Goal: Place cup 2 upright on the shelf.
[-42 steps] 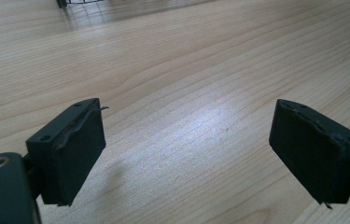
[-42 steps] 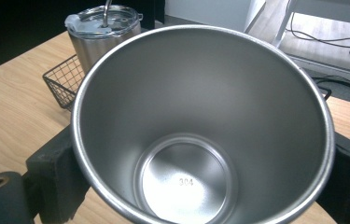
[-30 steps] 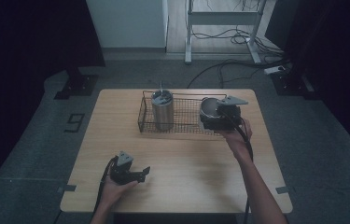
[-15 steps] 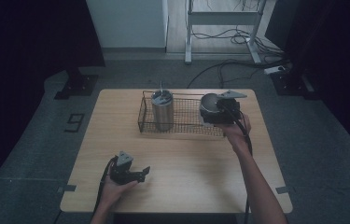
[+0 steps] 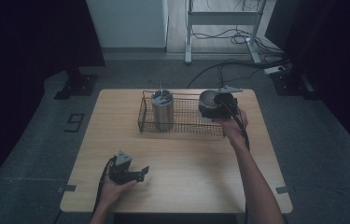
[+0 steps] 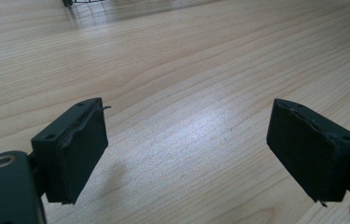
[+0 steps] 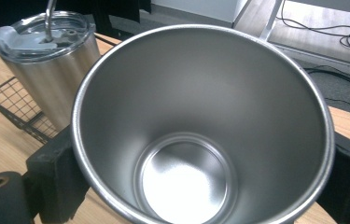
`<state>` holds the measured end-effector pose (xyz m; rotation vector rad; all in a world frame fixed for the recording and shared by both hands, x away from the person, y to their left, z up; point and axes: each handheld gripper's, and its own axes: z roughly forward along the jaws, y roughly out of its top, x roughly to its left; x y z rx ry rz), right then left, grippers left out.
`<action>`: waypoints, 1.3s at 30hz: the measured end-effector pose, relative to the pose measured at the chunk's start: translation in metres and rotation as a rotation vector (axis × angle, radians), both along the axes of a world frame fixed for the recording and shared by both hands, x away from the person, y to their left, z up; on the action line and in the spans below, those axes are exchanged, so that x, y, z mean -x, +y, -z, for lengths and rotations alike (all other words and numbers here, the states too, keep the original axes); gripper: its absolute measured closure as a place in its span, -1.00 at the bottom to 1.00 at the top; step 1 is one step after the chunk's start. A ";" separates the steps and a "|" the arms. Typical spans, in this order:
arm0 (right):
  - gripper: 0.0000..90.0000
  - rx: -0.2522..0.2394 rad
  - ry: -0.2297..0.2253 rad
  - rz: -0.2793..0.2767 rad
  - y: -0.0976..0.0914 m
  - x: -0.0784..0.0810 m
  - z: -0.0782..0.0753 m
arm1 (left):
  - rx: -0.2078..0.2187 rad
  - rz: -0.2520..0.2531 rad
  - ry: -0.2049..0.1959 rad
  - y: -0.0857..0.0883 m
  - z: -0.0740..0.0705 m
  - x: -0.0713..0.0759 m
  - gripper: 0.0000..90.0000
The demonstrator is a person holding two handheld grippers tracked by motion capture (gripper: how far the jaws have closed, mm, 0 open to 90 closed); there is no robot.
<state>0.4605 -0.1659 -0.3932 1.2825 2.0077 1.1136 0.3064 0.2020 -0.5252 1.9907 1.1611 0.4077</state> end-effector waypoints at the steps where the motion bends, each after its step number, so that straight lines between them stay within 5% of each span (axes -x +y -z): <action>1: -0.84 0.002 0.001 0.002 0.000 -0.001 0.000 | 0.000 0.002 0.001 0.000 0.000 0.000 -0.72; 26: -0.84 0.016 0.027 0.013 0.003 -0.038 0.007 | 0.004 0.006 0.005 0.000 0.000 0.000 -0.71; 39: -0.84 0.023 0.059 0.018 0.006 -0.052 0.024 | 0.006 0.009 0.009 0.001 0.001 0.000 -0.70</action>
